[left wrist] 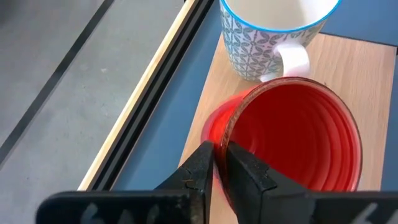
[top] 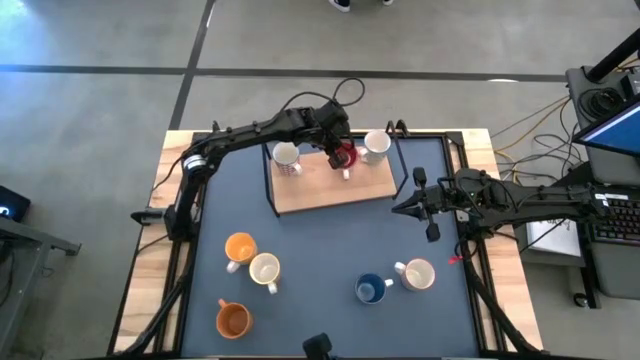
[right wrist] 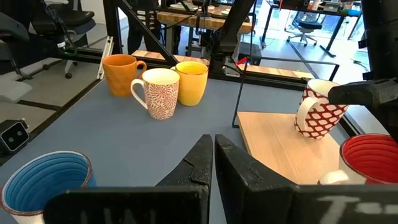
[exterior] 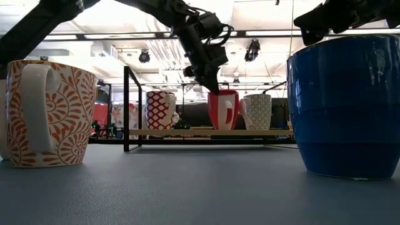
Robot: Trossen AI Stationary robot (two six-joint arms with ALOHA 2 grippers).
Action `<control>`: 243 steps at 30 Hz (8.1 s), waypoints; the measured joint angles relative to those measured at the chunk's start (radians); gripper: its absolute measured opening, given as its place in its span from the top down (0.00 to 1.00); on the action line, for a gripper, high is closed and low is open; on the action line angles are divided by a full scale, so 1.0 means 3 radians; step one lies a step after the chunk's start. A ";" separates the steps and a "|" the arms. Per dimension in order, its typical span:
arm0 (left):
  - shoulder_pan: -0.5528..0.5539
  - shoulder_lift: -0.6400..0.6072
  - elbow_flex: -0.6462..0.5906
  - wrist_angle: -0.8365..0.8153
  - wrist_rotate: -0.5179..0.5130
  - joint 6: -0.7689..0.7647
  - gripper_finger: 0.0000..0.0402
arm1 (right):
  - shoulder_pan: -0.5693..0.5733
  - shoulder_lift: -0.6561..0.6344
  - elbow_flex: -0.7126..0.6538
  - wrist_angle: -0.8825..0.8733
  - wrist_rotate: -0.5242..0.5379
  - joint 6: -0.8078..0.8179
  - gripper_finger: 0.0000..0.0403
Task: Place coffee mugs
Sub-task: Put the red mug on the shelf, then put the orange patterned mug on the shelf
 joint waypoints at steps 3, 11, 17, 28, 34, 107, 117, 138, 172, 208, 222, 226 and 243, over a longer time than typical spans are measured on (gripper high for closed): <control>0.0003 -0.0002 0.0000 0.0001 -0.0001 0.0000 0.91 | 0.0000 0.0000 0.0000 0.0000 0.0000 0.0023 0.98; 0.0017 -0.0002 -0.0003 0.0001 -0.0002 0.0001 0.86 | 0.0000 0.0000 0.0000 -0.0001 0.0001 0.0033 0.98; 0.0024 -0.0002 -0.0004 0.0009 -0.0032 0.0001 0.85 | -0.0001 0.0000 0.0000 -0.0001 0.0001 0.0031 0.98; 0.0056 -0.0002 -0.0004 0.0062 -0.0040 -0.0020 0.85 | 0.0000 0.0000 0.0000 -0.0004 0.0001 0.0025 0.98; 0.0060 -0.0002 -0.0004 0.0090 -0.0039 0.0017 0.85 | 0.0000 0.0000 0.0000 -0.0024 0.0001 0.0024 0.98; -0.1977 -0.2454 -0.2876 0.1613 -0.0026 -0.0114 0.85 | 0.0006 0.0193 -0.0276 0.1052 0.0025 0.0894 0.98; -0.2113 -0.2513 -0.3033 0.1566 -0.0026 -0.0413 0.85 | 0.0006 0.0645 0.0342 0.0192 0.0034 0.1082 0.98; -0.2444 -0.2516 -0.2682 -0.0118 0.0438 -0.1452 0.82 | 0.0006 0.1002 0.0988 -0.1027 0.0026 0.0631 0.98; -0.2466 -0.1759 -0.2596 -0.0508 0.0409 -0.0980 0.97 | 0.0006 0.1004 0.0984 -0.1033 0.0026 0.0535 0.98; -0.1091 -0.1157 -0.1660 0.0131 -0.1088 -0.0743 0.98 | 0.0392 0.1005 0.0802 -0.0906 0.0097 0.0667 0.98; -0.0841 -0.1004 -0.1450 -0.0172 -0.0862 -0.0693 0.97 | 0.0393 0.1005 0.0683 -0.0747 0.0095 0.0726 0.98; -0.0828 -0.1004 -0.1451 -0.0170 -0.0864 -0.0692 0.94 | 0.0393 0.1005 0.0683 -0.0743 0.0095 0.0722 0.98; -0.0709 -0.1004 -0.1456 -0.0165 -0.0871 -0.0666 0.91 | 0.0393 0.1005 0.0682 -0.0717 0.0094 0.0771 0.98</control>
